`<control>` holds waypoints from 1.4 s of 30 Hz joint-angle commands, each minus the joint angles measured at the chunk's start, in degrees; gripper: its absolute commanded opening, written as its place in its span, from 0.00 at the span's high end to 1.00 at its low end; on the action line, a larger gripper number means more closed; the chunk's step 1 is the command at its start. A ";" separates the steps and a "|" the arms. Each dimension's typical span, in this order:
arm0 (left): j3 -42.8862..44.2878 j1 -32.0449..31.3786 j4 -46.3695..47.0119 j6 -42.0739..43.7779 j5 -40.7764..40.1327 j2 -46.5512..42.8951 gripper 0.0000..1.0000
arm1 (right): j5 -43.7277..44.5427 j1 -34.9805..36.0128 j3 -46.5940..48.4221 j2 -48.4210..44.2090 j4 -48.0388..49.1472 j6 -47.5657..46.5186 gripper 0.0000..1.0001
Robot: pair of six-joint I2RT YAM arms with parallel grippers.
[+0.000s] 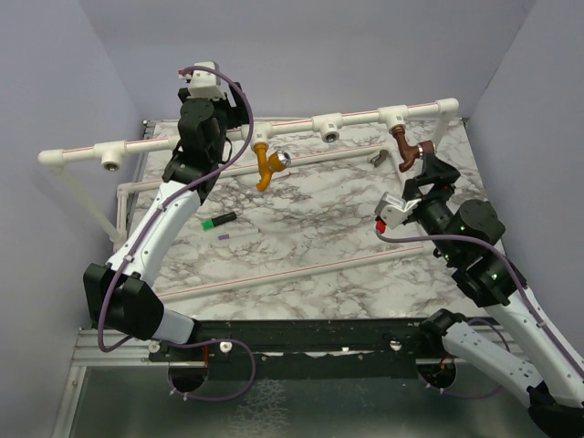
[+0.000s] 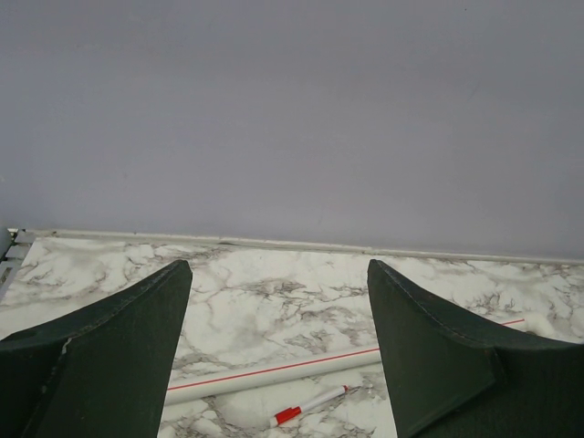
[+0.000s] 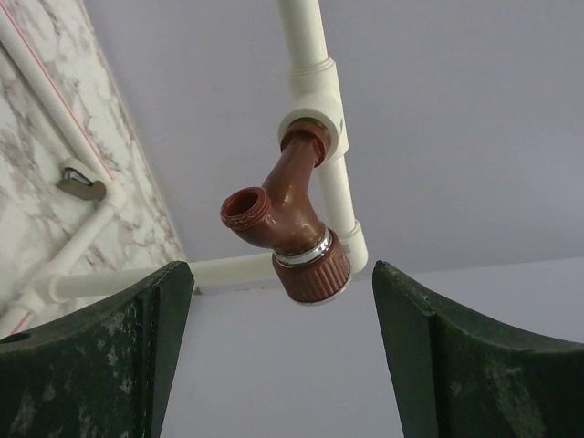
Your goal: Install the water faucets
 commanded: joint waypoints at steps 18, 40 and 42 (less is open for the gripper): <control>-4.27 -1.17 -14.80 1.62 4.12 3.62 0.20 | 11.89 0.10 -5.69 9.94 24.86 -19.62 0.31; -4.30 -1.17 -14.80 1.46 4.61 3.67 0.20 | 15.96 0.10 -6.16 14.32 27.45 -2.09 0.99; -4.25 -1.17 -14.80 1.46 4.69 3.68 0.20 | 15.98 0.10 -6.11 14.26 27.57 1.76 0.99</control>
